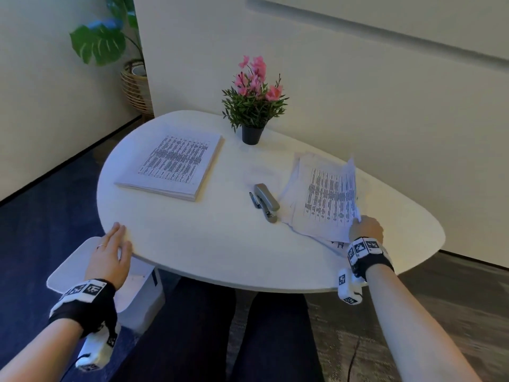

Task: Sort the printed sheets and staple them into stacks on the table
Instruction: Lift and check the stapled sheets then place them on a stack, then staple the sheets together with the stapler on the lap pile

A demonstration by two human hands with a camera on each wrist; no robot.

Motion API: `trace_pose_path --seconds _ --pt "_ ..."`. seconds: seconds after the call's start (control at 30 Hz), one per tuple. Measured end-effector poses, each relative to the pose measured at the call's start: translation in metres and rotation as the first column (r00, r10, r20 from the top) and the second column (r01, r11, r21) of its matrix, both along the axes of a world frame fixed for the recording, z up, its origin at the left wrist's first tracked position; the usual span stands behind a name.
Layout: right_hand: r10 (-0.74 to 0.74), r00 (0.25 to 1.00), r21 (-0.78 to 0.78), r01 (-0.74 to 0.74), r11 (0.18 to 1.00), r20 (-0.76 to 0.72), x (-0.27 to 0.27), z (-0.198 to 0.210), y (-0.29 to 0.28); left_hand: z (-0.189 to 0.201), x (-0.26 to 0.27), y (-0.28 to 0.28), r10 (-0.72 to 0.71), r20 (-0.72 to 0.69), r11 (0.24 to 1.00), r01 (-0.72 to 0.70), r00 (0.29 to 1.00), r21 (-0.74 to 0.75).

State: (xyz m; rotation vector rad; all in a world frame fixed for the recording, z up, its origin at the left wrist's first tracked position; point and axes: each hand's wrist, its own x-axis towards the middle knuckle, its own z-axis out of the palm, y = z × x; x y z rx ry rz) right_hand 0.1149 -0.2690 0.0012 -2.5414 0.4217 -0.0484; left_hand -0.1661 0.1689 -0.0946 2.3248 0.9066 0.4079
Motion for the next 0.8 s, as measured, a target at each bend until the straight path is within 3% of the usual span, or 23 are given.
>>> trace_pose_path --seconds 0.17,0.27,0.37,0.47,0.63,0.8 --pt "0.028 0.964 0.167 -0.075 0.983 0.265 -0.016 0.019 -0.002 0.020 -0.002 -0.003 -0.013 -0.036 0.998 0.011 0.999 -0.064" --pt "-0.051 0.925 0.301 -0.070 0.951 0.376 -0.030 0.036 -0.005 0.039 -0.003 -0.011 -0.004 -0.012 0.993 0.003 1.000 -0.116" --pt "-0.142 0.894 0.490 -0.095 0.866 0.426 -0.046 0.053 -0.005 0.064 -0.003 -0.023 -0.001 0.056 0.996 0.006 0.998 -0.094" --pt "-0.187 0.881 0.658 -0.169 0.734 0.435 -0.062 0.071 0.002 0.094 0.003 -0.035 -0.084 0.163 0.996 0.089 0.983 -0.025" --pt "-0.117 0.839 0.693 -0.351 0.630 0.531 -0.082 0.096 0.011 0.161 0.040 -0.071 -0.229 0.310 0.967 0.253 0.923 -0.039" --pt "-0.022 0.799 0.682 -0.498 0.536 0.600 -0.100 0.118 0.019 0.221 0.085 -0.097 -0.205 0.415 0.875 0.356 0.886 -0.328"
